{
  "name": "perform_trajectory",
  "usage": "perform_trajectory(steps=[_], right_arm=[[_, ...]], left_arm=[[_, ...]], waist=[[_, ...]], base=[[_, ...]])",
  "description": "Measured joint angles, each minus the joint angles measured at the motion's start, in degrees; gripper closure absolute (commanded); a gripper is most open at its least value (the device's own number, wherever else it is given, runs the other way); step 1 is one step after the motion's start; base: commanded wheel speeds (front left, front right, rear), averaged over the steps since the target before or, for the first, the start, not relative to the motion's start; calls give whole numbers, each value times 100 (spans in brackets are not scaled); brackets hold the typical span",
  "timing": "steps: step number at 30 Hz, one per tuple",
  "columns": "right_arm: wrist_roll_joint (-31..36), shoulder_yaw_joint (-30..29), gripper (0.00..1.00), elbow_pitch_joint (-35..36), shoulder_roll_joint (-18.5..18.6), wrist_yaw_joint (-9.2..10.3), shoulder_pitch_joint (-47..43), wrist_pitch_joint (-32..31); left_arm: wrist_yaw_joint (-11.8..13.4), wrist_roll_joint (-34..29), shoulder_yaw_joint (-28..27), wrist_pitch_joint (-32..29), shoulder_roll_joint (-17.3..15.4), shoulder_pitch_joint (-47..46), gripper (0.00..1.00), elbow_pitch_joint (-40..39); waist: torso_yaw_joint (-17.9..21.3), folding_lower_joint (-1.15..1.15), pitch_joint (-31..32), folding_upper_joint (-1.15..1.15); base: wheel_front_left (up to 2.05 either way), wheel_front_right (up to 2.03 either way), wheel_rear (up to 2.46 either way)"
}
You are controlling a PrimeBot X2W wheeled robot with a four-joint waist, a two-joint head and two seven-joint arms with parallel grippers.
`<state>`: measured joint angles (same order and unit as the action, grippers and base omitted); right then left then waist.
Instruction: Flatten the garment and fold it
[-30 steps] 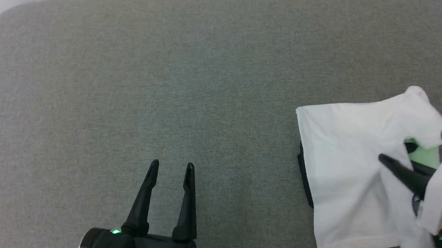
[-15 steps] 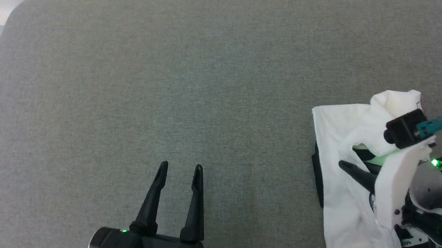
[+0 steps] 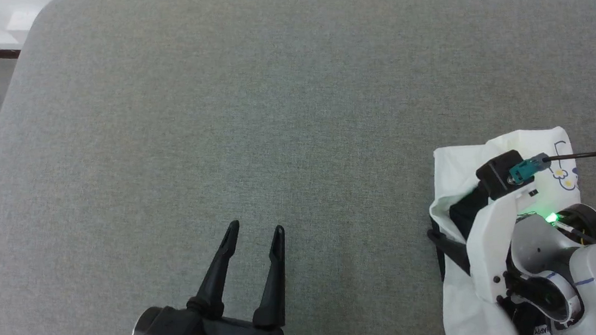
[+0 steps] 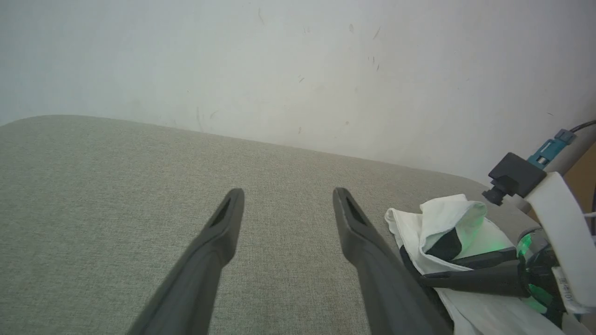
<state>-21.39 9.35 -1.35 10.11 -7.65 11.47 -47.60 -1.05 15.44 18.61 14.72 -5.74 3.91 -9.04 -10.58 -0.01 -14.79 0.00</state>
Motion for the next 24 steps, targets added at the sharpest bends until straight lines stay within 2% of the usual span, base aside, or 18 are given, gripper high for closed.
perform_trajectory(steps=[5,9,16,20,24], right_arm=[[-118,99,0,135,62,3,-15,-15],[-513,-140,0,714,214,5,-213,-187],[-903,-1435,0,1908,407,5,-799,-415],[-909,-2149,0,2112,270,8,-1039,-346],[-857,-2410,0,2029,192,11,-1151,-268]], left_arm=[[-48,0,-64,0,18,4,0,38],[-89,0,-138,0,18,11,0,38],[-100,-80,-200,0,22,15,0,-22],[-142,-104,-202,0,30,13,0,-31],[-149,-137,-196,0,37,8,0,-27]], waist=[[66,1,64,0],[177,1,109,0],[367,1,62,0],[429,1,-38,0],[455,1,-134,0]], base=[[0,0,0],[0,0,0],[0,0,0],[0,0,0],[0,0,0]])
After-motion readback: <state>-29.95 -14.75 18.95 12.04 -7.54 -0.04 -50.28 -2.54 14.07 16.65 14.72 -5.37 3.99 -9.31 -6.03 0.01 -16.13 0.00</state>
